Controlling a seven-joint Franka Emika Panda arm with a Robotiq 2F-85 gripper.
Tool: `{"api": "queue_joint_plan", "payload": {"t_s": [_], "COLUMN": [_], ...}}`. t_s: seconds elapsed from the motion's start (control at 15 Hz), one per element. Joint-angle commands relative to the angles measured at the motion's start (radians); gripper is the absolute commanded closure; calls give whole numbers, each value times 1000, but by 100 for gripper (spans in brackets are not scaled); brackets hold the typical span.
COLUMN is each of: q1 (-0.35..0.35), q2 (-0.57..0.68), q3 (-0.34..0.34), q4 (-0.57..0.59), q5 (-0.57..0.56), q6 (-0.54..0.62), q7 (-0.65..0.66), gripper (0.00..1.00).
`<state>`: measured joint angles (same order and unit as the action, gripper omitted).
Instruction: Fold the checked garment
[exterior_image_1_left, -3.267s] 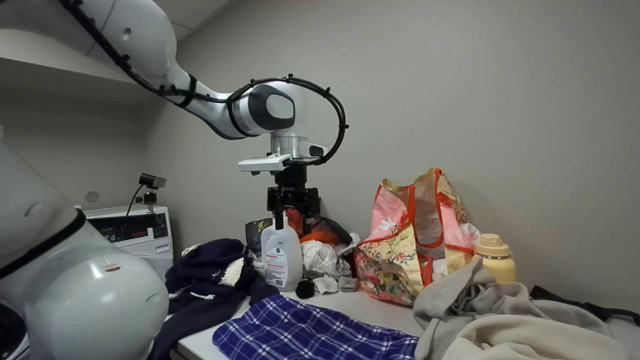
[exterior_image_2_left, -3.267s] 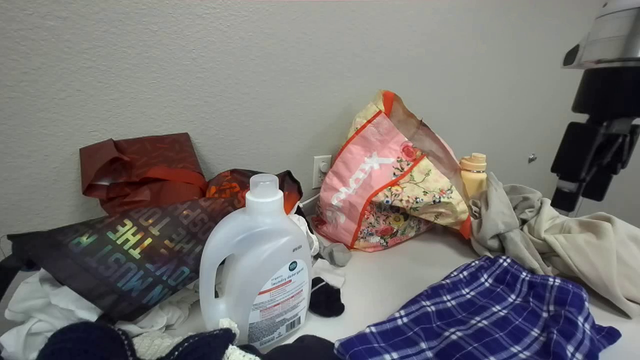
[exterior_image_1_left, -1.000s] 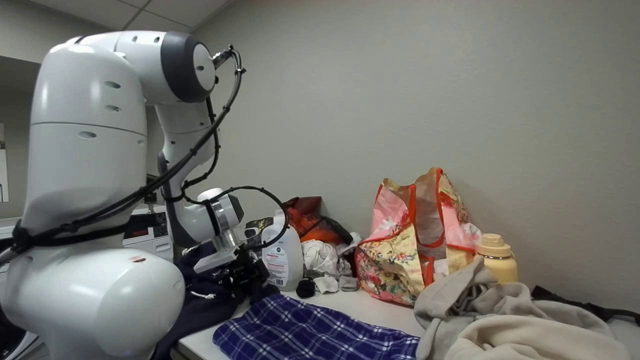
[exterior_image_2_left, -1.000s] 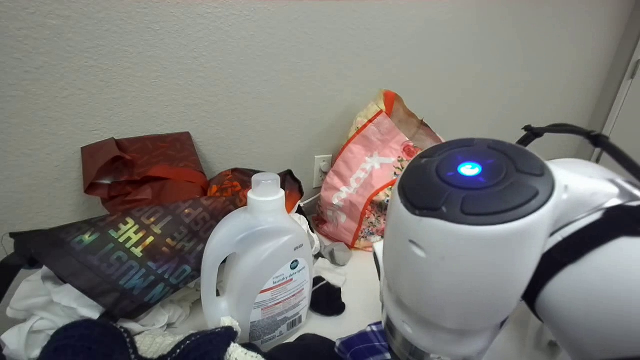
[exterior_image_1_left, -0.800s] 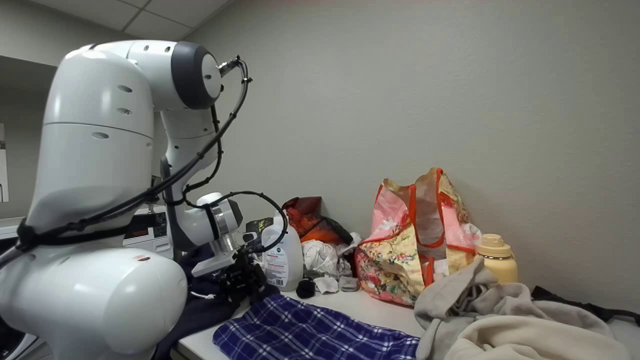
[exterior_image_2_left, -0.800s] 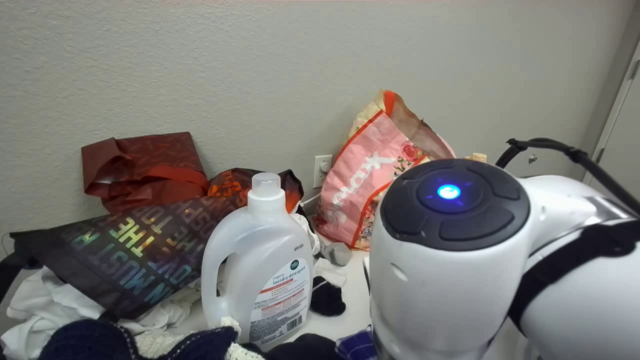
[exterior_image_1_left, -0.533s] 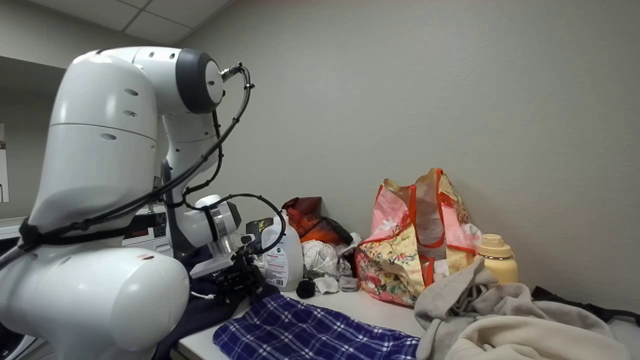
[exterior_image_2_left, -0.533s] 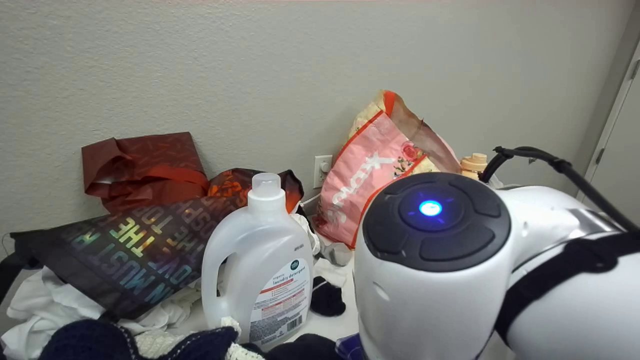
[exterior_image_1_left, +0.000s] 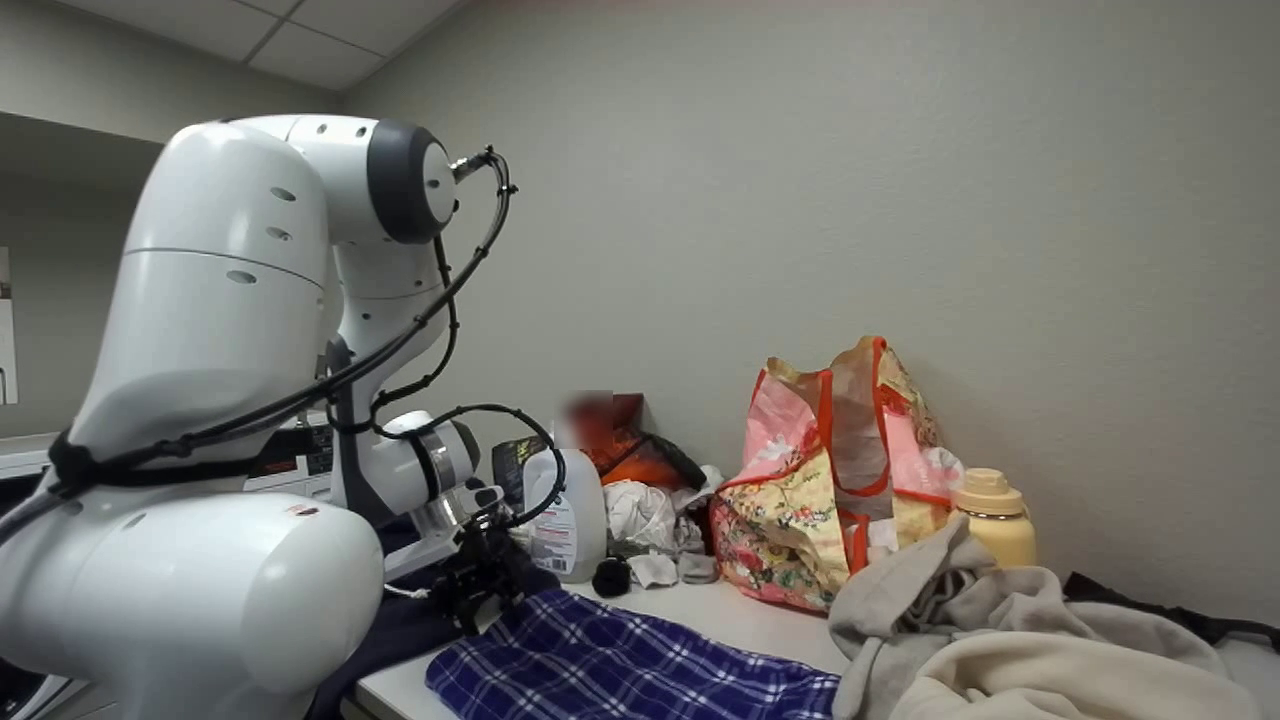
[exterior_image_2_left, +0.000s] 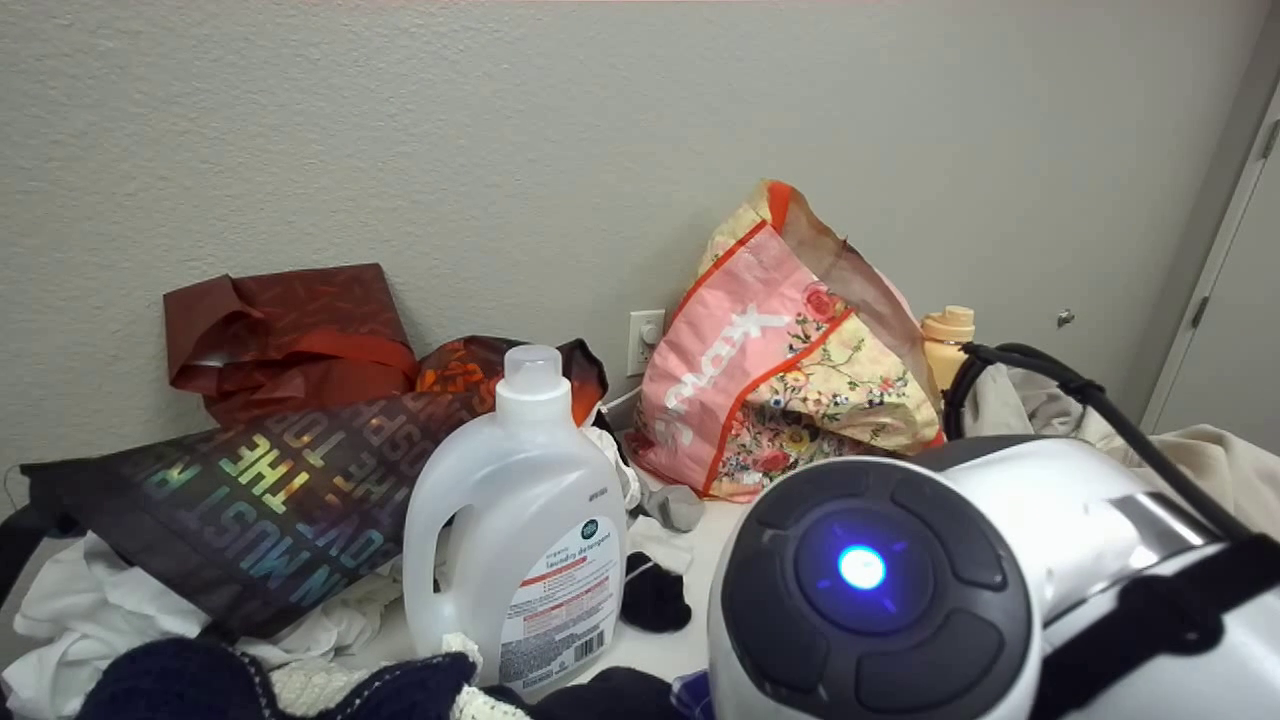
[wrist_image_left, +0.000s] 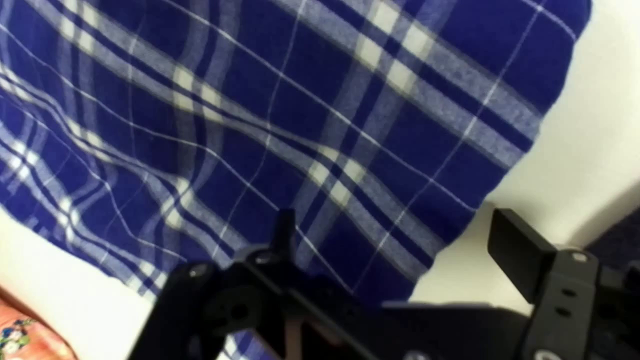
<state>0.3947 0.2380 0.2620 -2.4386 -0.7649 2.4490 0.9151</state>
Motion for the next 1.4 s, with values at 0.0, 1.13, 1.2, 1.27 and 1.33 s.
{"api": "queue_joint_plan", "payload": {"t_s": [0.0, 1.13, 1.2, 1.27, 1.33], "q1": [20, -36, -46, -59, -71], "q2": [19, -26, -33, -42, -51], "q3": [-24, -45, -52, -60, -67], "q4": [14, 8, 7, 5, 4], "q5": [-59, 0, 9, 22, 36], "q6": [-8, -6, -6, 0, 4], "q7": [64, 9, 5, -3, -11], "gripper": [29, 99, 99, 99, 99]}}
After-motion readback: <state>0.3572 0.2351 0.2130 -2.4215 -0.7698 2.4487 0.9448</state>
